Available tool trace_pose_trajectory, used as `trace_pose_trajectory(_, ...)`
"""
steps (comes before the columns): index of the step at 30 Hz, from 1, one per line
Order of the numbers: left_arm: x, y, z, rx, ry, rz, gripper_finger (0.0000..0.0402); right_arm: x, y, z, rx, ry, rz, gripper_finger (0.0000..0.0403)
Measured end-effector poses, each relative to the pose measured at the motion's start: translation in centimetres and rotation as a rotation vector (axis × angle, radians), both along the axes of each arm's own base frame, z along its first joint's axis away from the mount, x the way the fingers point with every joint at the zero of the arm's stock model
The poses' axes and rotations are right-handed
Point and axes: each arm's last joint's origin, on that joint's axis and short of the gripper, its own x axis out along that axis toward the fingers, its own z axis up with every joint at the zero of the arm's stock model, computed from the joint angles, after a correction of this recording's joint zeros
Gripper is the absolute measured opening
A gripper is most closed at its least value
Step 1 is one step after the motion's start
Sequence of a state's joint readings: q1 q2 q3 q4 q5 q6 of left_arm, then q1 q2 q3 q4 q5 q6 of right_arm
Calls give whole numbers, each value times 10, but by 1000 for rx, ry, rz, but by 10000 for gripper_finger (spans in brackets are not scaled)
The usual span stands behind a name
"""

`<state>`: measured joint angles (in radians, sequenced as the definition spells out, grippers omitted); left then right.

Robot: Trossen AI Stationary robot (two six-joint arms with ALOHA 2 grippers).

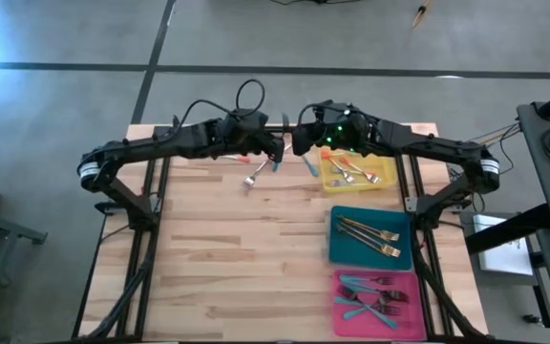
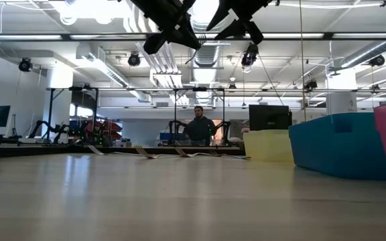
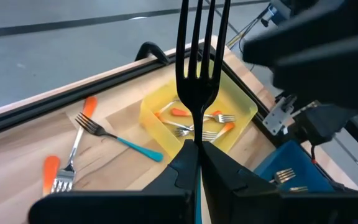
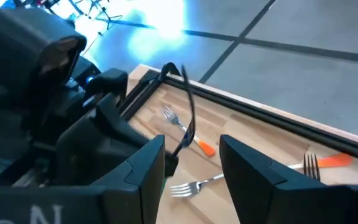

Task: Sort silverware by color (type)
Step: Put the blue fork into the pink bin

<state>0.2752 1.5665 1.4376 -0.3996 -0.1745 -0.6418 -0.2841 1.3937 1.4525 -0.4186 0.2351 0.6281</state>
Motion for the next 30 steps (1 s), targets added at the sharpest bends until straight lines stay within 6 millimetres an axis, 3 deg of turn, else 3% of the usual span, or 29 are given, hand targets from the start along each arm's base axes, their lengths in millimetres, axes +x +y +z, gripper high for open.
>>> trace_pose_trajectory(21, 6, -20, 2, 0, -27, -56, 0, 10, -7, -9, 0, 4, -11, 134)
trace_pose_trajectory(30, 7, -22, 3, 3, -34, -70, 0, 10, -7, -9, -21, 15, 0, 78)
